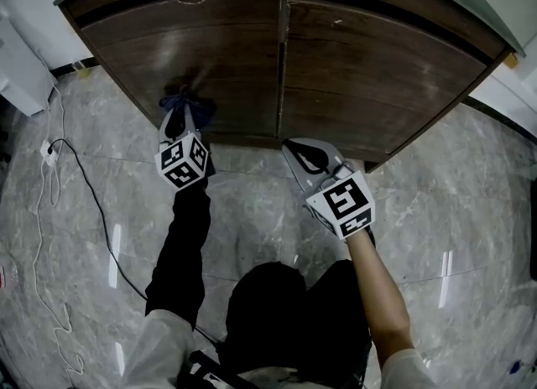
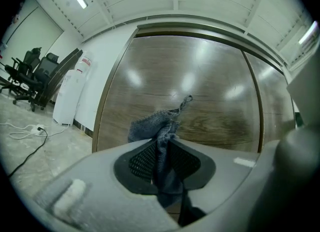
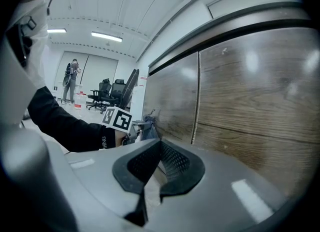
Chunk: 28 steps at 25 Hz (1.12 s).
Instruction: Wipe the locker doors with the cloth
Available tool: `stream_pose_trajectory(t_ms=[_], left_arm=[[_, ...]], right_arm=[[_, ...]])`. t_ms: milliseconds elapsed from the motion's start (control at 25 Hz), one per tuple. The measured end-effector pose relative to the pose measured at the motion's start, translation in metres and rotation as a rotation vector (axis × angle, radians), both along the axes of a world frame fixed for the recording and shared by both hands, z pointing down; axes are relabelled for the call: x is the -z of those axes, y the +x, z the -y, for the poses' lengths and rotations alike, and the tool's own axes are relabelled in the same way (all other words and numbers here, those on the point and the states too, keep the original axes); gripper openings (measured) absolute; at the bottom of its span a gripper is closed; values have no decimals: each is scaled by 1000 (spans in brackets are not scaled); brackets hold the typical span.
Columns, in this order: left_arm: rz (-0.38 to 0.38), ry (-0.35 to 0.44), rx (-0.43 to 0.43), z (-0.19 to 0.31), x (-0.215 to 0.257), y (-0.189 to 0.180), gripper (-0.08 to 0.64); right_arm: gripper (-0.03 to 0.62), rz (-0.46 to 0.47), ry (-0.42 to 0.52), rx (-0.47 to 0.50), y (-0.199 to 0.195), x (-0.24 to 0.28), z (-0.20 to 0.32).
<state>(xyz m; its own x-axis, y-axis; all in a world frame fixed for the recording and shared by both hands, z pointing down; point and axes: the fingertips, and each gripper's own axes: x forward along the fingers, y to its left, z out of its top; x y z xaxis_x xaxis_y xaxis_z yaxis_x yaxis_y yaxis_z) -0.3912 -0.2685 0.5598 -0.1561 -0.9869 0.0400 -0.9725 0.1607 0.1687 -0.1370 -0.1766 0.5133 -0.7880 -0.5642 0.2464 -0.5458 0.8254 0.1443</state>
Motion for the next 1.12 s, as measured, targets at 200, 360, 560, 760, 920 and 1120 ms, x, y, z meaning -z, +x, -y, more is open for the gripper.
stream_pose_trajectory(t_ms=[200,360,560,760,920,1120], left_arm=[[-7,-39,-2,-1,-22,0,71],[-23,-89,-1,-2,-46,0,71],[-45,-142,-3,-3,-73,1,71],[-60,-164,2,-3,-89,0,71],[-64,-186,-3,-4,-100,-1,71],[-77,-227,-4,-4,-115,-2,71]], right_arm=[[6,-9,-13,-2,1,-8,1],[6,-15,-22,4,-2,-14,1],[6,-23,-30,1,0,-19,2],[6,-33,-39,-1,1,-25,4],[5,-38,-47,-1,0,-30,4],[6,-45,-54,7,-4,-34,3]])
